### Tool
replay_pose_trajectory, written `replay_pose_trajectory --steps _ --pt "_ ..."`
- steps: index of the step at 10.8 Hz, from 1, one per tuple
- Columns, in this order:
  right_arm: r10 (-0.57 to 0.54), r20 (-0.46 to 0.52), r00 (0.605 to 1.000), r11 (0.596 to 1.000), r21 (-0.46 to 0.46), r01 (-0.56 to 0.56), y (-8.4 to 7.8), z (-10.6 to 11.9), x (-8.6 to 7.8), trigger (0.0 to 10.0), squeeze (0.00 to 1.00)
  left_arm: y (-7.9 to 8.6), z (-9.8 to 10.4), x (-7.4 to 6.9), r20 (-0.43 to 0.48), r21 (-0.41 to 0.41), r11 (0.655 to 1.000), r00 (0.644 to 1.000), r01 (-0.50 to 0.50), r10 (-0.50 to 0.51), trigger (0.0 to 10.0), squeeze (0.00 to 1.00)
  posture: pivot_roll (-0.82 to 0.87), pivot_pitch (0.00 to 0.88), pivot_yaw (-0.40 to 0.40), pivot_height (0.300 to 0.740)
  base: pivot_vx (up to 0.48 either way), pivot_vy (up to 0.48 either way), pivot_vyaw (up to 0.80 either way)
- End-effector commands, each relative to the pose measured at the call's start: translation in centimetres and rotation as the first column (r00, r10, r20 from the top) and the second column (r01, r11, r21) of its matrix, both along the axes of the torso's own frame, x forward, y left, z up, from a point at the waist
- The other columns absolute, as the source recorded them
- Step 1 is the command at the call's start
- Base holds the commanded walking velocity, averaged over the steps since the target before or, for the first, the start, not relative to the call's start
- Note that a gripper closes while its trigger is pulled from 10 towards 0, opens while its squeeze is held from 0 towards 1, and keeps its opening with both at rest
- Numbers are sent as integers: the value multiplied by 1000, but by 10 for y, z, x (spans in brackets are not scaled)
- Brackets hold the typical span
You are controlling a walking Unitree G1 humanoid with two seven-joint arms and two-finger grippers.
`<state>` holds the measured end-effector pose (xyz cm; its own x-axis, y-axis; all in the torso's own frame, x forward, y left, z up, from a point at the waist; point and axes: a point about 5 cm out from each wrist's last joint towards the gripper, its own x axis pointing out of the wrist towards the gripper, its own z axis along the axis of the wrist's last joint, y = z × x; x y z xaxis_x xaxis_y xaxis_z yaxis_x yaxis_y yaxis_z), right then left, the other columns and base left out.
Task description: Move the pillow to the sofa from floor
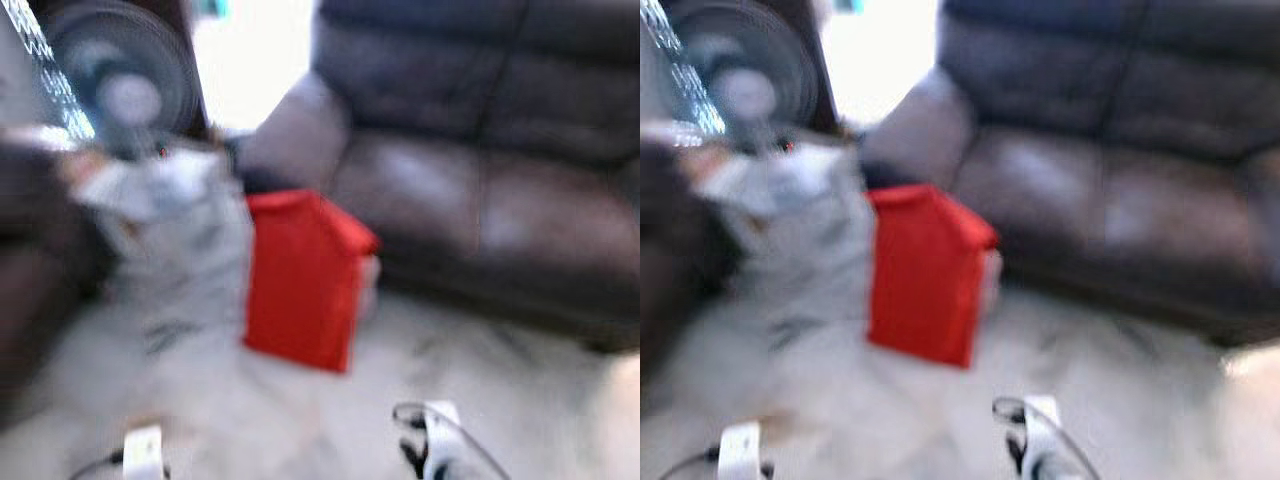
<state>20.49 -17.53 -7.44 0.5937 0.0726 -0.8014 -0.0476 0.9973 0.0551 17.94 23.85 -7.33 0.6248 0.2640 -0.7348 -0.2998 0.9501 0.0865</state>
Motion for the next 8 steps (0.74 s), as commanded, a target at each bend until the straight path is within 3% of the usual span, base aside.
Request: replay_pose_trajectory --steps 1,5,6,8 --pt "-21 -37 999 1000 -10 20 -7 -6 -12 10000 0 -5 -6 -8 -33 -14 1000 999 -1 0 10000 0 149 152 -21 740 0 465 0" --pt "-25 -34 999 1000 -8 24 -6 -6 -11 10000 0 -4 -6 -10 -35 -5 1000 999 13 -13 10000 0 150 153 -17 740 0 443 0" --pt "-33 -38 999 999 -3 33 -5 -6 -12 10000 0 -4 -5 -8 -30 9 999 999 33 -33 10000 0 150 153 -17 740 0 0 0" --pt "-38 -36 999 999 2 39 -5 -6 -11 10000 0 -4 -1 -1 6 13 999 999 48 -48 10000 0 151 153 -17 740 0 0 -631"
